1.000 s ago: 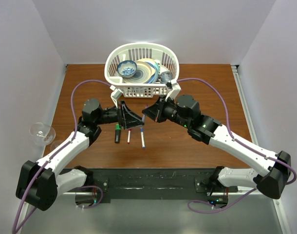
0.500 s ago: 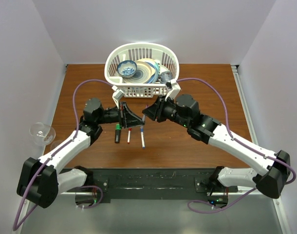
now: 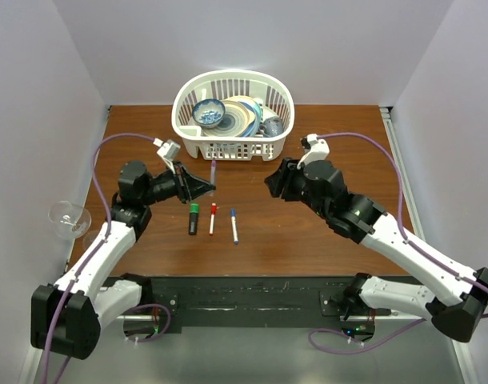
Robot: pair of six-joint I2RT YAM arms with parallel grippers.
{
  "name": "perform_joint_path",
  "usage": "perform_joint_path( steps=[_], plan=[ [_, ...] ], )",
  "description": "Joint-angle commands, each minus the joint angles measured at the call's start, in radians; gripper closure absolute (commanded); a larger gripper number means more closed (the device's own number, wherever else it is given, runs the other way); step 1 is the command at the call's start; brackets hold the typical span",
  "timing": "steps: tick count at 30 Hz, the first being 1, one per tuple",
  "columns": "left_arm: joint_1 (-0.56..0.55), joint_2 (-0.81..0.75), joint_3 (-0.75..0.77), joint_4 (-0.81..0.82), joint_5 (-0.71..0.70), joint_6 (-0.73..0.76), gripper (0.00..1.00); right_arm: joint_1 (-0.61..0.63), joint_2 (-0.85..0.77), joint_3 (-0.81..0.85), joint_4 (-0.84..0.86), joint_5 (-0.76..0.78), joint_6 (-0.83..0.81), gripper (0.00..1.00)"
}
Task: Insert the pens into the pen caps
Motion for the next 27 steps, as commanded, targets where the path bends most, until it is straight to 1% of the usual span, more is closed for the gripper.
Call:
perform_joint_path(
  steps=[1,2,4,5,6,7,8,9,10,11,12,13,15,16,18,19,20,23,27],
  plan=[
    [0.030,-0.050,-0.031,-0.073,-0.048,0.128,1.00,-0.119,0.105,0.054,-0.083,0.152,-0.253,0.49],
    [0.030,-0.072,-0.036,-0.096,-0.065,0.141,1.00,-0.140,0.134,0.077,-0.095,0.127,-0.354,0.49],
    [0.030,-0.095,-0.025,-0.136,-0.109,0.180,1.00,-0.197,0.197,0.098,-0.095,0.068,-0.472,0.48],
    [0.027,-0.121,-0.023,-0.154,-0.124,0.190,1.00,-0.209,0.213,0.108,-0.088,0.042,-0.603,0.47],
    [0.027,-0.136,-0.025,-0.151,-0.143,0.191,1.00,-0.229,0.222,0.103,-0.080,-0.010,-0.685,0.46],
    [0.027,-0.148,-0.034,-0.151,-0.154,0.190,1.00,-0.240,0.237,0.094,-0.071,-0.026,-0.750,0.46],
    [0.026,-0.168,-0.037,-0.153,-0.161,0.190,1.00,-0.254,0.242,0.067,-0.043,-0.044,-0.869,0.46],
    [0.024,-0.175,-0.040,-0.153,-0.167,0.191,1.00,-0.290,0.247,0.051,-0.033,-0.128,-0.922,0.46],
    [0.021,-0.179,-0.040,-0.154,-0.169,0.193,1.00,-0.313,0.245,0.019,-0.023,-0.187,-1.028,0.45],
    [0.020,-0.181,-0.039,-0.160,-0.172,0.194,1.00,-0.333,0.240,-0.001,0.007,-0.250,-1.080,0.45],
    [0.020,-0.182,-0.036,-0.163,-0.177,0.197,1.00,-0.373,0.237,-0.021,0.026,-0.360,-1.124,0.45],
    [0.018,-0.182,-0.033,-0.167,-0.177,0.199,1.00,-0.395,0.242,-0.051,0.038,-0.441,-1.207,0.44],
    [0.018,-0.187,-0.034,-0.167,-0.178,0.199,1.00,-0.444,0.259,-0.066,0.038,-0.546,-1.284,0.44],
    [0.017,-0.190,-0.036,-0.165,-0.180,0.199,1.00,-0.453,0.292,-0.063,0.023,-0.619,-1.363,0.44],
    [0.018,-0.193,-0.036,-0.170,-0.186,0.200,1.00,-0.476,0.334,-0.052,-0.044,-0.667,-1.442,0.45],
    [0.017,-0.199,-0.036,-0.171,-0.189,0.200,1.00,-0.484,0.372,-0.037,-0.066,-0.707,-1.507,0.45],
    [0.018,-0.202,-0.037,-0.173,-0.194,0.202,1.00,-0.499,0.394,-0.027,-0.112,-0.724,-1.542,0.46],
    [0.017,-0.215,-0.037,-0.182,-0.213,0.208,1.00,-0.525,0.464,-0.001,-0.140,-0.753,-1.626,0.50],
    [0.017,-0.225,-0.034,-0.188,-0.226,0.213,1.00,-0.547,0.553,0.054,-0.192,-0.789,-1.707,0.53]
  ],
)
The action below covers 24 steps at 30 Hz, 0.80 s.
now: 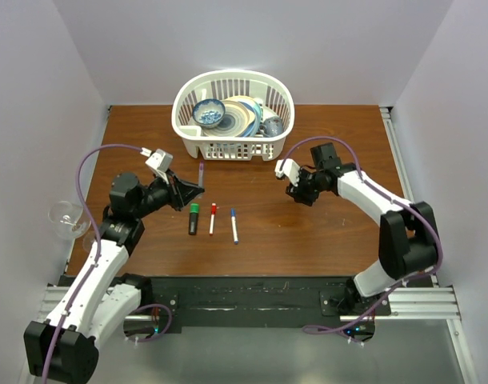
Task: Insert the pens into the pen caps
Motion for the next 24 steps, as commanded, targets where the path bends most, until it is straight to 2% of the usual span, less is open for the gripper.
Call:
perform_joint_path(
  steps=[1,10,24],
  plan=[
    [-0.002,-0.021,0.003,0.014,-0.026,0.030,1.00,-0.023,0.067,0.112,-0.093,-0.110,-0.201,0.53],
    [-0.002,-0.022,0.009,0.003,-0.038,0.039,1.00,-0.041,0.191,0.178,-0.109,-0.073,-0.271,0.57],
    [-0.004,-0.012,0.015,-0.004,-0.044,0.045,1.00,-0.044,0.283,0.187,-0.075,-0.055,-0.278,0.60]
  ],
)
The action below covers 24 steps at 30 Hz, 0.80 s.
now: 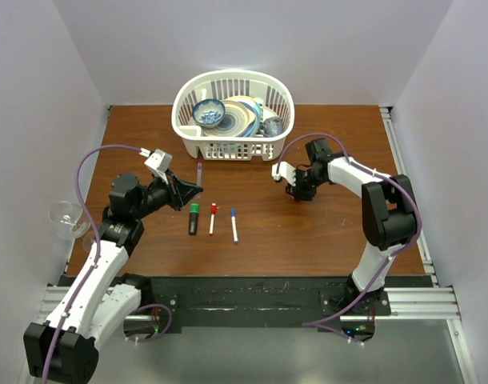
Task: Insert the pens into the pen caps
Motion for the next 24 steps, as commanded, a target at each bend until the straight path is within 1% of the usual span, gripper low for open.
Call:
perform_joint_path(
  steps=[1,9,12,13,16,19,20,21,24],
  plan=[
    [-0.002,0.000,0.015,0.014,-0.009,0.030,1.00,-0.005,0.027,0.034,0.019,-0.007,-0.017,0.60],
    [-0.002,-0.005,0.015,0.008,-0.015,0.032,1.00,-0.005,0.057,0.039,0.051,0.025,0.033,0.65],
    [-0.002,-0.003,0.020,0.008,-0.015,0.034,1.00,-0.002,0.077,0.073,0.009,0.056,0.060,0.74],
    [-0.002,-0.003,0.020,0.008,-0.012,0.034,1.00,-0.001,0.080,0.080,-0.029,0.066,0.069,0.81],
    [-0.002,-0.017,0.018,0.001,-0.021,0.032,1.00,-0.001,0.074,0.083,-0.028,0.100,0.145,0.89],
    [-0.007,-0.022,0.020,0.001,-0.026,0.032,1.00,0.021,0.060,0.082,-0.031,0.123,0.225,0.94],
    [-0.005,-0.025,0.020,0.000,-0.029,0.030,1.00,0.031,0.056,0.073,-0.028,0.135,0.272,0.98],
    [-0.007,-0.026,0.021,0.000,-0.032,0.030,1.00,0.044,0.048,0.067,-0.022,0.146,0.297,1.00],
    [-0.007,-0.031,0.021,-0.002,-0.034,0.032,1.00,0.108,0.010,0.038,0.015,0.237,0.431,1.00]
  ],
)
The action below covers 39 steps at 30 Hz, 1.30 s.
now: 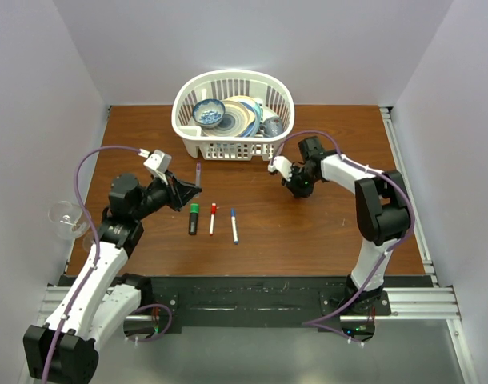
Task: Insert the pens into the pen caps
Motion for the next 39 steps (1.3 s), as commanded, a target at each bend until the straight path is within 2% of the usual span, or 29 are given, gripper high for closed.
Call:
perform_joint_path(
  steps=[1,4,8,10,12,14,15,17,23,33,35,39],
  plan=[
    [-0.006,-0.021,0.020,0.020,-0.015,0.022,1.00,0.124,-0.069,-0.027,0.014,0.138,0.225,1.00],
    [-0.006,-0.035,0.021,0.015,-0.030,0.020,1.00,0.228,-0.129,-0.061,0.059,0.194,0.338,1.00],
    [-0.006,-0.052,0.020,0.015,-0.062,0.020,1.00,0.305,-0.217,-0.153,0.160,0.312,0.574,1.00],
    [-0.006,-0.052,0.023,-0.020,-0.074,0.022,1.00,0.345,-0.218,-0.139,0.113,0.373,0.656,1.00],
    [-0.006,-0.060,0.021,-0.020,-0.076,0.022,1.00,0.379,-0.202,-0.105,0.039,0.474,0.806,1.00],
    [-0.006,-0.073,0.021,-0.023,-0.090,0.023,1.00,0.382,-0.181,-0.052,-0.042,0.476,0.960,1.00],
    [-0.008,-0.077,0.021,-0.026,-0.096,0.025,1.00,0.383,-0.160,-0.039,-0.109,0.467,1.002,1.00],
    [-0.008,-0.083,0.021,-0.031,-0.110,0.028,1.00,0.383,-0.159,-0.058,-0.127,0.467,1.071,1.00],
    [-0.008,-0.083,0.021,-0.031,-0.111,0.028,1.00,0.383,-0.216,-0.148,-0.055,0.488,1.190,1.00],
    [-0.038,-0.073,0.008,-0.002,-0.062,0.011,1.00,0.383,-0.179,-0.171,0.019,0.507,1.271,1.00],
    [-0.060,-0.067,0.000,0.044,-0.044,-0.006,1.00,0.385,-0.226,-0.171,0.052,0.499,1.293,1.00],
    [-0.078,-0.066,-0.049,0.118,0.078,-0.104,1.00,0.385,-0.355,-0.171,0.126,0.475,1.340,1.00]
  ],
)
